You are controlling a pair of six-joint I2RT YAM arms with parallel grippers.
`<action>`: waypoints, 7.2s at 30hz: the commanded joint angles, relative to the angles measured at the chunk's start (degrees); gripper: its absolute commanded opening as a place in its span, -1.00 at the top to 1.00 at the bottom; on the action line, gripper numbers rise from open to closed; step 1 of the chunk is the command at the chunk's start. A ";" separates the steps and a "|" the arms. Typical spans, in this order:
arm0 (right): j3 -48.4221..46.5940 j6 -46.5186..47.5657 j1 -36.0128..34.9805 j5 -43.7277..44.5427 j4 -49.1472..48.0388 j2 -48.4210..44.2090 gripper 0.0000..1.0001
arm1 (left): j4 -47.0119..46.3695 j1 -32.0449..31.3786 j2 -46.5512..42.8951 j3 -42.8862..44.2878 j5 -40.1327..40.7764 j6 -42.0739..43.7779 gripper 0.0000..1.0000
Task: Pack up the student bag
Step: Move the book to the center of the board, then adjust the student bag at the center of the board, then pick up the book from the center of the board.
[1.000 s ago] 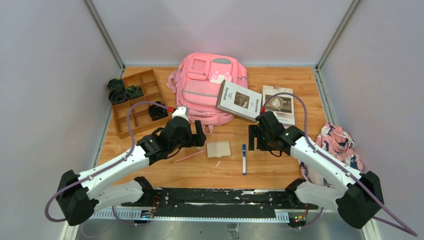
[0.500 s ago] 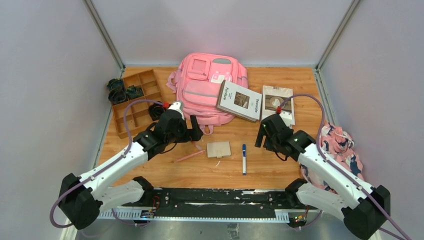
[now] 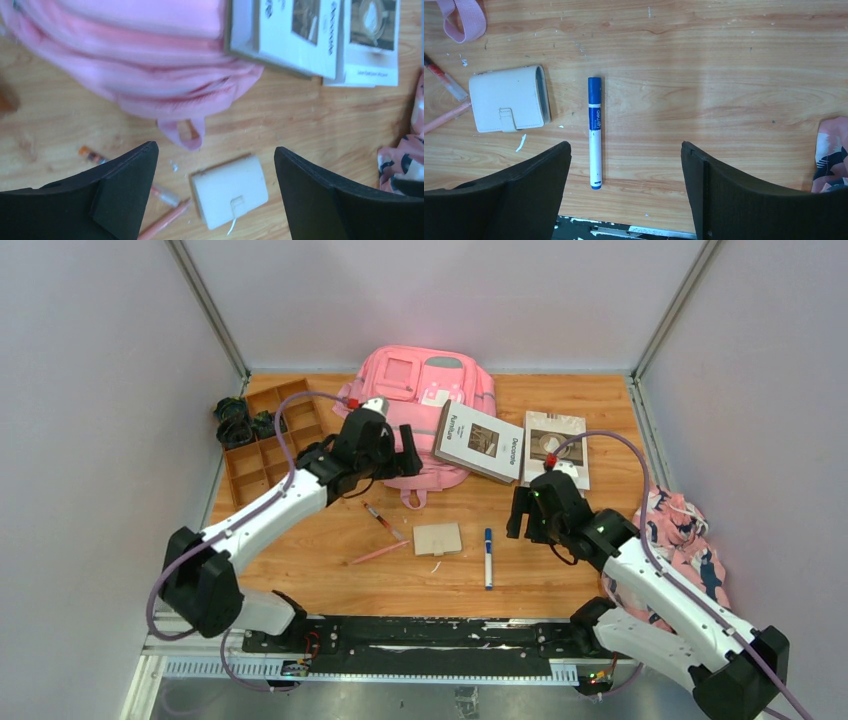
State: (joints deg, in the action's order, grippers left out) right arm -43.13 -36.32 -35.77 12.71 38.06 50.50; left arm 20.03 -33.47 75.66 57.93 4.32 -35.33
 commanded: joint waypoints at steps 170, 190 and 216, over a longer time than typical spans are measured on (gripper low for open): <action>30.18 -53.28 30.26 -34.08 -59.55 -6.70 -1.00 | -0.29 5.96 14.30 17.20 -23.71 10.41 1.00; 29.77 -71.35 31.57 -34.80 -129.40 53.84 -1.00 | -0.31 5.94 13.38 17.10 -27.35 10.28 1.00; 22.85 -64.00 28.35 -42.21 -129.56 51.24 0.47 | 10.96 7.15 9.03 19.38 -22.49 16.04 -0.82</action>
State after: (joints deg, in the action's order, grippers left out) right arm -19.66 -103.55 -5.67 -24.32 -88.71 104.73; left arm 28.47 -27.24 88.47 73.78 -18.72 -20.10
